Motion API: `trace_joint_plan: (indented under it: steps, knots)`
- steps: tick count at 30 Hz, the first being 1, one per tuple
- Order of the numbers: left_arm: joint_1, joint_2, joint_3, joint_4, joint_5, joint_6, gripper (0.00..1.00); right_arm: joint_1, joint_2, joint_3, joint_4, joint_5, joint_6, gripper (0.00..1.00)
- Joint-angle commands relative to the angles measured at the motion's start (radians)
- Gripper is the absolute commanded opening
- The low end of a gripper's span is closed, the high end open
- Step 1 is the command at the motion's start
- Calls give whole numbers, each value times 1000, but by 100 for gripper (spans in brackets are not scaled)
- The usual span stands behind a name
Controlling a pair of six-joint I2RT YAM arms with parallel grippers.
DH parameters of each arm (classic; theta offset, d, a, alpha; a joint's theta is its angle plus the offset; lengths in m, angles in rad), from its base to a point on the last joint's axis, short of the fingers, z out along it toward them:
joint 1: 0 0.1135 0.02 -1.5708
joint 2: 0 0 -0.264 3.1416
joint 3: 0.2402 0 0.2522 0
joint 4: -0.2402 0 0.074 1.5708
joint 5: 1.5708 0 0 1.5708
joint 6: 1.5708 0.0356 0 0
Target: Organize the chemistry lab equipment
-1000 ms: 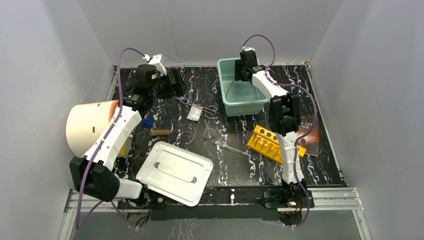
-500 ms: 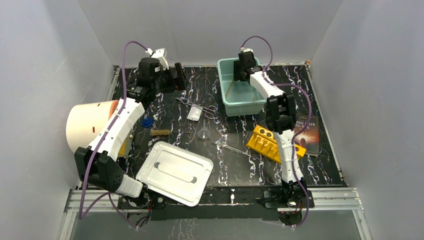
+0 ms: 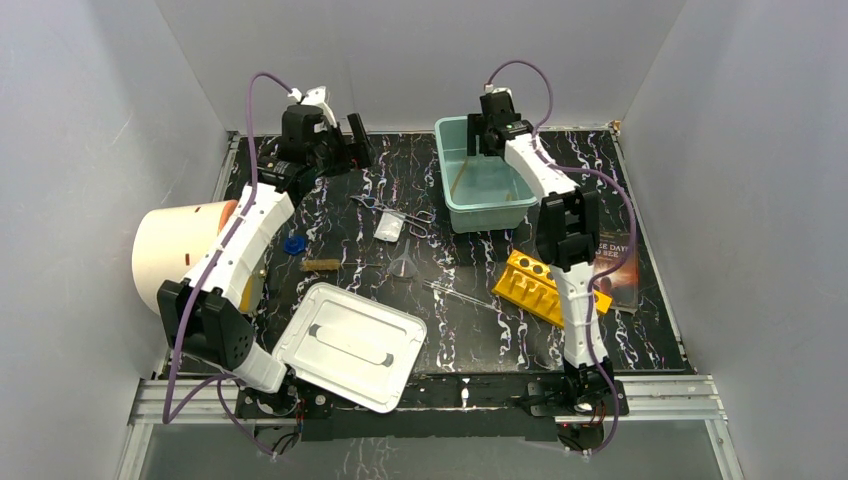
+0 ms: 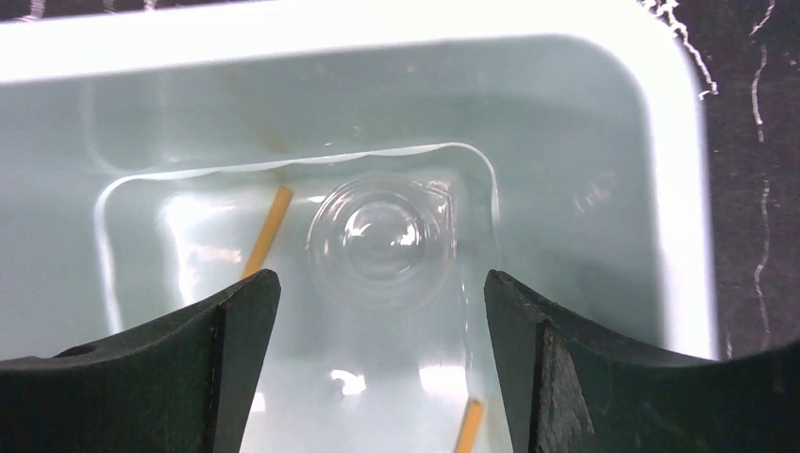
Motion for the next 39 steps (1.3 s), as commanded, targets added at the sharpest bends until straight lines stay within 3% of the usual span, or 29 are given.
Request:
trace_joint_plan:
  steps: [1, 7, 13, 15, 17, 22, 26, 39]
  knots:
    - [-4, -18, 38, -25, -77, -54, 98, 19, -181, 53, -55, -65, 28, 87]
    - [-1, 2, 115, -116, -188, -106, 98, 53, -288, 21, -87, -216, 35, 86]
    - [0, -10, 206, -193, -274, -149, 98, 186, -345, -22, -67, -268, -49, 84]
    - [0, -67, 250, -301, -486, -202, 98, 276, -320, -11, -47, -322, -77, 76]
    - [1, -111, 250, -309, -558, -196, 98, 325, -271, 29, -59, -372, -79, 71]
    - [2, -190, 210, -395, -597, -219, 98, 447, -120, 101, -91, -518, -80, 75]
    - [3, -228, 201, -380, -609, -224, 98, 489, -69, 81, -132, -581, -139, 72]
    - [3, -215, 223, -319, -528, -216, 98, 601, 20, 41, -218, -610, -285, 65]
